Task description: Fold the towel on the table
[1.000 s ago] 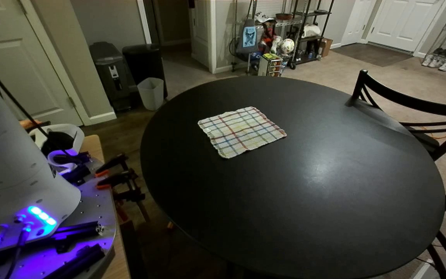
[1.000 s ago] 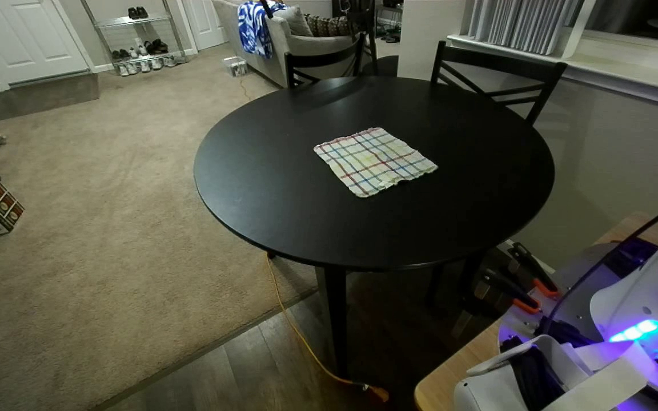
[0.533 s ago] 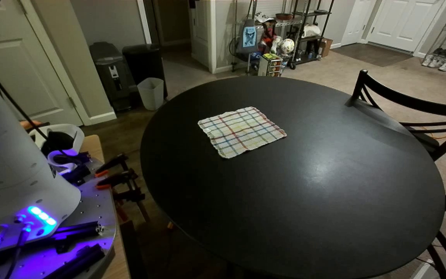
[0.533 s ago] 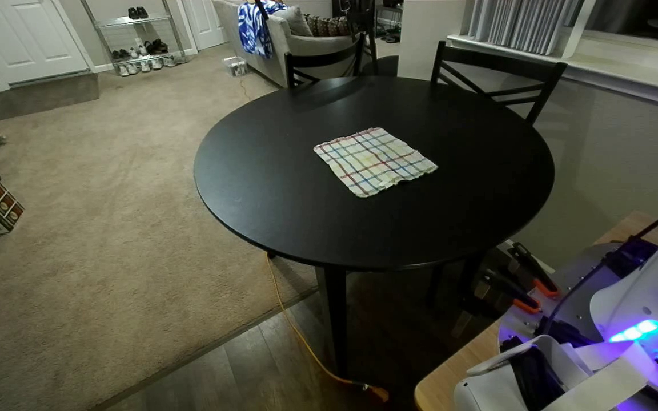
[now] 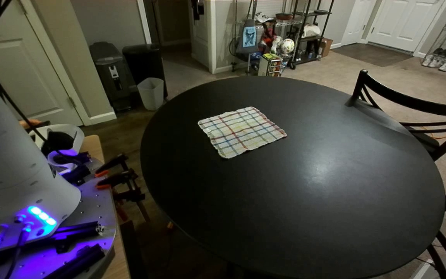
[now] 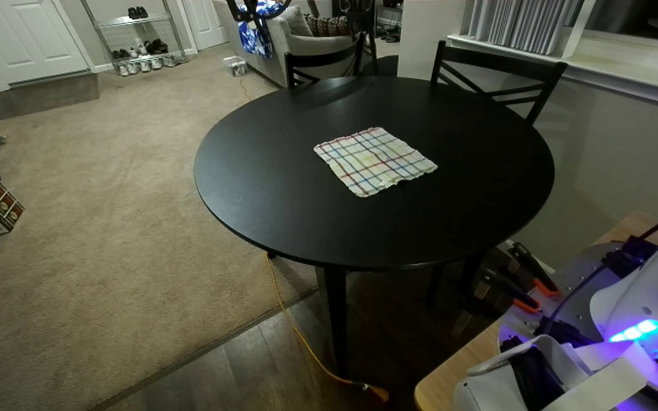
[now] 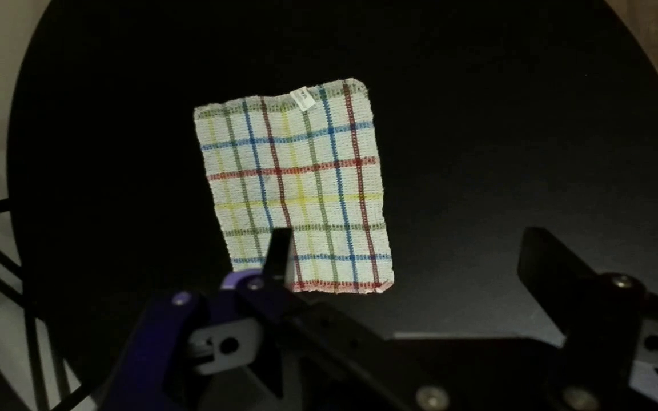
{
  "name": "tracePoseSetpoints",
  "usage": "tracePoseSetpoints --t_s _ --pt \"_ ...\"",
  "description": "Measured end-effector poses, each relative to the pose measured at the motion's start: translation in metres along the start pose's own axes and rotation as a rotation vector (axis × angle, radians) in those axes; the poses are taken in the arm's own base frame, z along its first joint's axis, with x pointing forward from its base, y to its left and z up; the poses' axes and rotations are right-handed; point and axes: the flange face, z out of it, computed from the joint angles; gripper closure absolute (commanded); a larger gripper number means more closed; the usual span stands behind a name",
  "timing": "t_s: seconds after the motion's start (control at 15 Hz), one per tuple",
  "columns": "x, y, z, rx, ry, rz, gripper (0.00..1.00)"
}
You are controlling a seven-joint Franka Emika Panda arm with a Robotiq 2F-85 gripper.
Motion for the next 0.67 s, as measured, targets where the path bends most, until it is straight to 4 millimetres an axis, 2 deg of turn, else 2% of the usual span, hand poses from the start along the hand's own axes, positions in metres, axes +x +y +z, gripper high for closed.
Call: tracePoseSetpoints --t_s 0.4,0.53,0.67 --pt "0.074 -0.015 0.117 0.043 -0.122 0.022 0.0" --pt "0.093 -0.014 0.147 0.05 -0.154 0.042 0.0" --pt "0.106 -0.013 0.166 0.049 -0.168 0.06 0.0"
